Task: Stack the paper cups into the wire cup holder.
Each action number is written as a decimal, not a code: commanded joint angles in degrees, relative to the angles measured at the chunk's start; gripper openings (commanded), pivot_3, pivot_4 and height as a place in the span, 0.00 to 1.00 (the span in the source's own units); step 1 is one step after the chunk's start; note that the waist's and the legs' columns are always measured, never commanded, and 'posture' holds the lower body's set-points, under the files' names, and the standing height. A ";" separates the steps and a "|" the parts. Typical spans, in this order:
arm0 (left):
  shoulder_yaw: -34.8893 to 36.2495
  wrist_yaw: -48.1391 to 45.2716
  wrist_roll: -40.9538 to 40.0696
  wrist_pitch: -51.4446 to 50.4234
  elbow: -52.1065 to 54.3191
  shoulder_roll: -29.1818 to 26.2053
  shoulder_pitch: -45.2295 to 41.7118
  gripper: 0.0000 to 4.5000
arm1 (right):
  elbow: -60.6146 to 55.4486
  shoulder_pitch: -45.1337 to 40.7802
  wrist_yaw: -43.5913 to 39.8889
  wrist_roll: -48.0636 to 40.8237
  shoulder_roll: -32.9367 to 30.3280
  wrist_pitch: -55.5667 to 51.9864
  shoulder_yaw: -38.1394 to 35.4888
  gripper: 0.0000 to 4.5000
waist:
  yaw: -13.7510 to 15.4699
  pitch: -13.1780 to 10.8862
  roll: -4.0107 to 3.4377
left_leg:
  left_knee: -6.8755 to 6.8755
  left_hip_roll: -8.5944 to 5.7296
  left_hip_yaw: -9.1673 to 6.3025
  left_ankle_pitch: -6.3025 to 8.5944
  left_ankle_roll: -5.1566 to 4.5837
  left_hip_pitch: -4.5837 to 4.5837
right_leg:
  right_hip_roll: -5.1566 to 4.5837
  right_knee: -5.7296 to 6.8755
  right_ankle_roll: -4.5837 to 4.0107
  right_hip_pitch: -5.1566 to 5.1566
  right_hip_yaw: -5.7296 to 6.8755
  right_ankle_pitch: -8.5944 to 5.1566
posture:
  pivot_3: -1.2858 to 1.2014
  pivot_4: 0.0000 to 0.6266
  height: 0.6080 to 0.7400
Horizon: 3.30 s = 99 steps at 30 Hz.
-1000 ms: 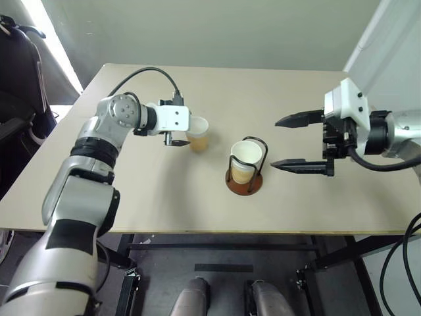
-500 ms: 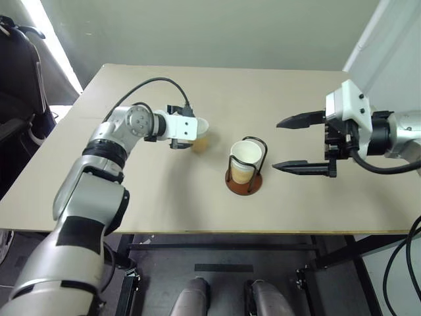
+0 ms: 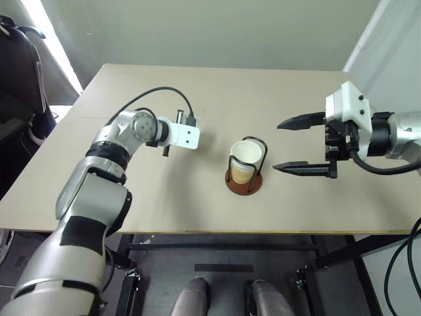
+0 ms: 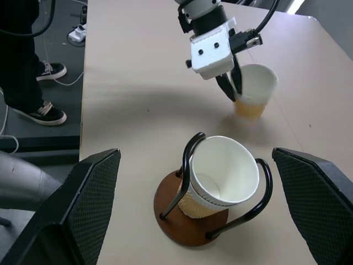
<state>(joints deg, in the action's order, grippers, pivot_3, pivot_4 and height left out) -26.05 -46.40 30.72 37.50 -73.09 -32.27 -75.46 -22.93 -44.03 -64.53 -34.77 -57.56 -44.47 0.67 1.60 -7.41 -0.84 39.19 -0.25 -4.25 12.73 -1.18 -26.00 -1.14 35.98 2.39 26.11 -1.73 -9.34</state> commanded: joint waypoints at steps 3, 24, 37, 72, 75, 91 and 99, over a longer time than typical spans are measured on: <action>3.66 -4.52 -3.96 0.06 0.88 -0.81 -3.56 0.00 | -0.23 -0.64 -0.68 -0.37 -1.18 0.33 -1.78 1.00 | 0.04 0.00 0.00 | 0.02 0.00 -0.01 0.00 -0.01 -0.01 | -0.02 0.00 0.00 0.00 0.00 0.00 | 0.52 0.24 1.00; 18.56 -29.56 -28.01 -18.27 16.53 7.32 -10.58 0.00 | 5.72 2.15 -4.20 1.06 -7.46 -0.08 -3.40 1.00 | 0.02 -0.01 0.02 | 0.20 0.04 0.26 0.20 -0.34 -0.12 | -0.17 0.02 0.27 -0.02 -0.14 -0.12 | 0.52 0.24 1.00; 16.18 -45.51 -39.97 -46.22 41.28 1.51 -5.65 0.00 | 4.99 0.93 -2.46 -3.08 -6.54 -4.17 -6.15 1.00 | -0.37 -0.01 -0.03 | 0.66 0.13 0.30 0.30 -0.51 -0.07 | -0.04 0.15 0.33 -0.14 -0.12 -0.12 | 0.52 0.24 1.00; 7.62 -45.94 -41.53 -41.40 33.76 3.37 -4.47 0.00 | -0.25 6.48 3.29 -4.70 -5.36 -4.64 -7.58 1.00 | 0.22 -0.02 -0.05 | 0.85 0.05 0.15 0.53 -0.63 -0.11 | -0.15 -0.04 0.48 -0.33 -0.11 -0.07 | 0.52 0.24 1.00; 8.04 -45.86 -41.21 -41.45 33.82 3.92 -4.26 0.00 | -0.60 6.66 3.56 -4.87 -5.43 -4.80 -7.71 1.00 | 0.22 -0.02 -0.05 | 0.86 0.05 0.12 0.53 -0.64 -0.11 | -0.19 -0.04 0.50 -0.34 -0.13 -0.06 | 0.52 0.24 1.00; 5.59 -46.10 -43.85 -44.50 37.38 3.82 -3.22 0.00 | -1.30 8.29 4.19 -4.94 -5.51 -4.80 -8.73 1.00 | 0.21 -0.03 -0.05 | 0.85 0.06 0.14 0.54 -0.64 -0.10 | -0.17 -0.05 0.53 -0.34 -0.14 -0.05 | 0.52 0.24 1.00; 6.23 -46.10 -43.58 -45.16 38.34 4.72 -1.91 0.00 | -1.52 8.61 4.31 -5.22 -5.61 -4.82 -8.90 1.00 | 0.28 -0.03 -0.05 | 0.86 0.05 0.15 0.55 -0.64 -0.12 | -0.18 -0.06 0.54 -0.34 -0.13 -0.05 | 0.52 0.24 1.00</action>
<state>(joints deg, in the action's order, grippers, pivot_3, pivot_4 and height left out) -20.95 -90.53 -12.13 -7.51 -36.85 -27.75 -77.02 -23.11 -34.94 -60.65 -39.20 -62.53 -49.56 -5.56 1.88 -7.44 -0.88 40.04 -0.20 -4.10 13.27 -1.82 -26.12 -1.31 35.93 2.93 25.77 -1.86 -9.39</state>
